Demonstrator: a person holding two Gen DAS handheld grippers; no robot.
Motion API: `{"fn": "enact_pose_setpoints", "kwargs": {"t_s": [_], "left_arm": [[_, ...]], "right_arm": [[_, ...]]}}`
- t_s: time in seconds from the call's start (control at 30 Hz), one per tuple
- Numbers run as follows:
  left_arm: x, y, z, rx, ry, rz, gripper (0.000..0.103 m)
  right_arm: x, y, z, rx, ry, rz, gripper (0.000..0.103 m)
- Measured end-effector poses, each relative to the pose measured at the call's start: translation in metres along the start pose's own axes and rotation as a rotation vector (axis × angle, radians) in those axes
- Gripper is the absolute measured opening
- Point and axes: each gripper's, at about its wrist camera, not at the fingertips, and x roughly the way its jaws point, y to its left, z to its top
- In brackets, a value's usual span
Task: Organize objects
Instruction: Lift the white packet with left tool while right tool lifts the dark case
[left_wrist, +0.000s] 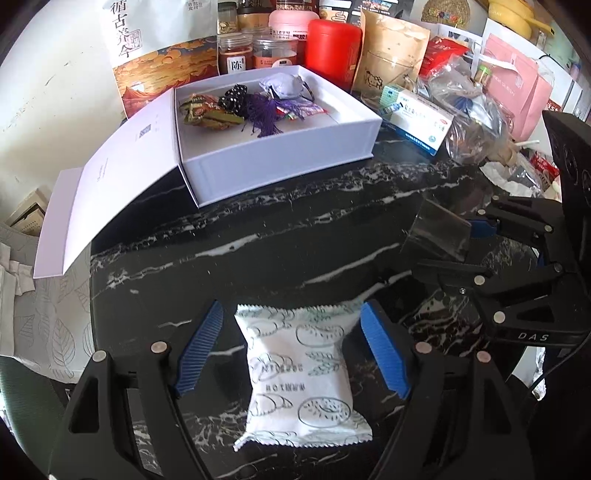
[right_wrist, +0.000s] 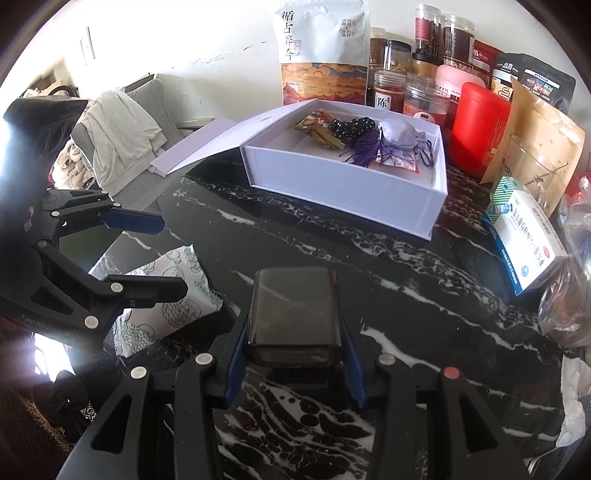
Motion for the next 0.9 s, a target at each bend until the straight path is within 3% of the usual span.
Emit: {"fn": "enact_pose_setpoints", "kwargs": {"t_s": [0.47, 0.77, 0.9], "left_arm": [[0.014, -0.003, -0.028, -0.029, 0.061, 0.033, 0.076], [0.032, 0.003, -0.036, -0.056, 0.107, 0.000, 0.076], [0.034, 0.001, -0.037, -0.047, 0.092, -0.004, 0.076]], "right_arm": [[-0.006, 0.008, -0.026, 0.016, 0.018, -0.003, 0.046], [-0.001, 0.011, -0.028, 0.018, 0.036, 0.005, 0.046], [0.003, 0.010, -0.027, 0.021, 0.044, 0.008, 0.046]]}}
